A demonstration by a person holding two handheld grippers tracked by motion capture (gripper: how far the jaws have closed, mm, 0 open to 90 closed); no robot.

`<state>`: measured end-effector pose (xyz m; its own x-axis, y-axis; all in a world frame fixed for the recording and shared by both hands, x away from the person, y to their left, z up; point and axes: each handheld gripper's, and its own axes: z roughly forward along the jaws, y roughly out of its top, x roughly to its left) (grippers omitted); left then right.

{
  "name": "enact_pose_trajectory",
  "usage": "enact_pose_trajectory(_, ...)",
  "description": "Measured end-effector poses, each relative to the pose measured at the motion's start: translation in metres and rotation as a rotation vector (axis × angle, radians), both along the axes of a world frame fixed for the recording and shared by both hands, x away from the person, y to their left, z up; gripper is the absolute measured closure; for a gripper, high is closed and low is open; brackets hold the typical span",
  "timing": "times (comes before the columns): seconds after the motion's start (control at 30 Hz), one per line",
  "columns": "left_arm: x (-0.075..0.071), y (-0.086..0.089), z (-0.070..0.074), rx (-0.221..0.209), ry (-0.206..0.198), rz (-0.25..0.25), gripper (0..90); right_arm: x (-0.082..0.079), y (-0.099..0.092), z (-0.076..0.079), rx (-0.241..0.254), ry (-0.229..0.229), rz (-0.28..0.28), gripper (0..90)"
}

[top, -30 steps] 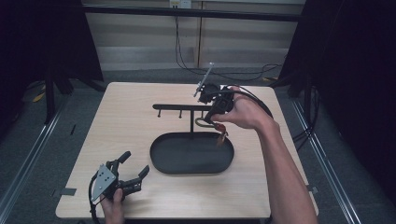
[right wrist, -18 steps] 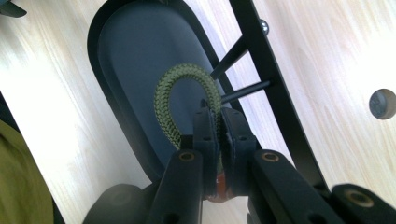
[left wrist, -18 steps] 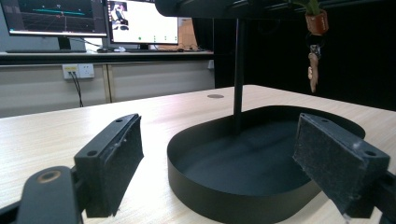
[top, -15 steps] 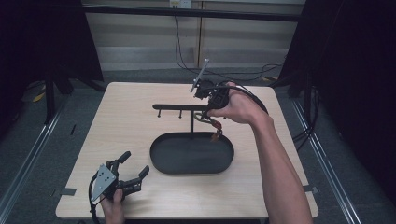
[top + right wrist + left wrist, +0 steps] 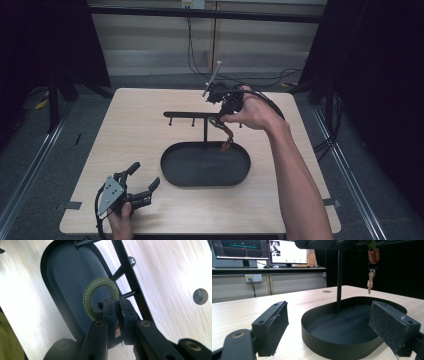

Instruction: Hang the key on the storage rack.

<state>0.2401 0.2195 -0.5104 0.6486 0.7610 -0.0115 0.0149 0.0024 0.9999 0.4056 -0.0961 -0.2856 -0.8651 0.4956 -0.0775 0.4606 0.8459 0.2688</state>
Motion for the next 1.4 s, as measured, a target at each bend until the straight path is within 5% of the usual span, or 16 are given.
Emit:
enact_pose_trajectory(0.43,0.000,0.001,0.000,0.006,0.000,-0.004,15.5,-0.002,-0.004,-0.001,0.013,-0.017,-0.018,78.8)
enact_pose_trajectory(0.87,0.000,0.000,0.000,-0.002,0.001,0.000,15.5,-0.002,-0.010,-0.002,0.026,0.021,-0.018,78.0)
enact_pose_trajectory(1.4,0.000,0.001,0.000,0.010,0.000,-0.005,15.5,-0.015,-0.025,-0.013,0.037,0.090,-0.013,50.9)
